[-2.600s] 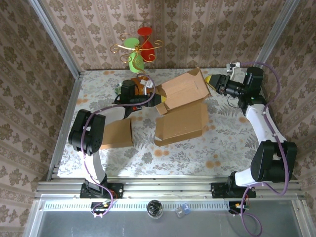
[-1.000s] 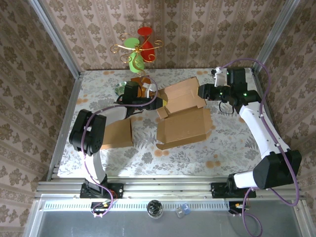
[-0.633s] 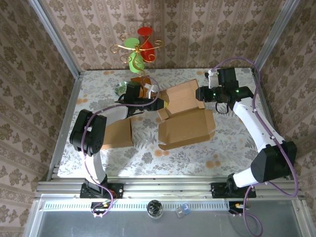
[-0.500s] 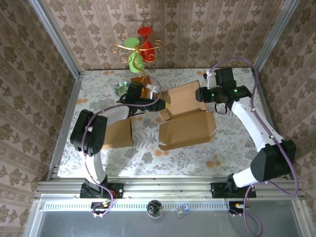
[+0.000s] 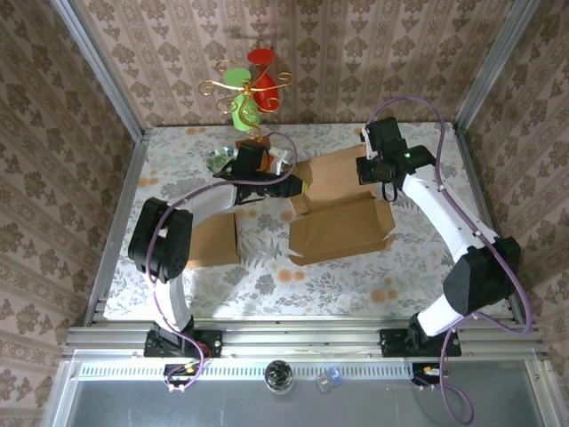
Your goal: Fold the paper box
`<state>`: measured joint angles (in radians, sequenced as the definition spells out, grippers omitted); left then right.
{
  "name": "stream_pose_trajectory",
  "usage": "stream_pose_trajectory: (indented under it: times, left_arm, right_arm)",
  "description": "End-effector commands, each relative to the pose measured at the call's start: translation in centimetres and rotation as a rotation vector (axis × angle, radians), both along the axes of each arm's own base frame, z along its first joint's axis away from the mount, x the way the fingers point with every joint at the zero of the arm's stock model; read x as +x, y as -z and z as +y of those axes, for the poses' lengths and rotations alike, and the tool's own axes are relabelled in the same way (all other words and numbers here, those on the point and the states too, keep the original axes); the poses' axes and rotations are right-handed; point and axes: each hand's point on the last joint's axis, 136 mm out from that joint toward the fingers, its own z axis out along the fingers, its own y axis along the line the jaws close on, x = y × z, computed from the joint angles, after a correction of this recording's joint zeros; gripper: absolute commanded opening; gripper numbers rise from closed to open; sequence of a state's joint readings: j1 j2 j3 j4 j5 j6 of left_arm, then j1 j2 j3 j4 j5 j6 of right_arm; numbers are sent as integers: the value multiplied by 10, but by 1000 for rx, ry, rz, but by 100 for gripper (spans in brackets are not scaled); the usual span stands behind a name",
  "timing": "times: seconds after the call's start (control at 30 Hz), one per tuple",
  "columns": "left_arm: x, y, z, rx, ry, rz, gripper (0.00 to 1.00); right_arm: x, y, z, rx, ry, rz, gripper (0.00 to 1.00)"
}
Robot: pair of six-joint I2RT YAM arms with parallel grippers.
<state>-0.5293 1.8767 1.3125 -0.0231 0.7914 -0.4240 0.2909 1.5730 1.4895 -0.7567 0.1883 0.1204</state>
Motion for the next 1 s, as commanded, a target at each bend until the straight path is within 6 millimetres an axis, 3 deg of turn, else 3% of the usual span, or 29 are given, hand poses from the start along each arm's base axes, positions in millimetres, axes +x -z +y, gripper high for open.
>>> stream_pose_trajectory:
  times: [0.0, 0.33, 0.57, 0.83, 0.97]
  left_arm:
    - [-1, -4, -1, 76, -12, -52, 0]
    - [5, 22, -6, 280, -115, -79, 0]
    - [6, 43, -6, 326, -165, -67, 0]
    - [-4, 78, -6, 375, -174, -30, 10]
    - [-6, 85, -2, 379, -190, -33, 13]
  right_arm:
    - [-4, 9, -19, -110, 112, 38, 1]
    - [-12, 36, -29, -268, 272, 114, 0]
    - [-18, 47, -15, -236, 236, 75, 0]
    - [-25, 67, -13, -259, 215, 102, 0]
    - [-29, 75, -13, -266, 206, 121, 0]
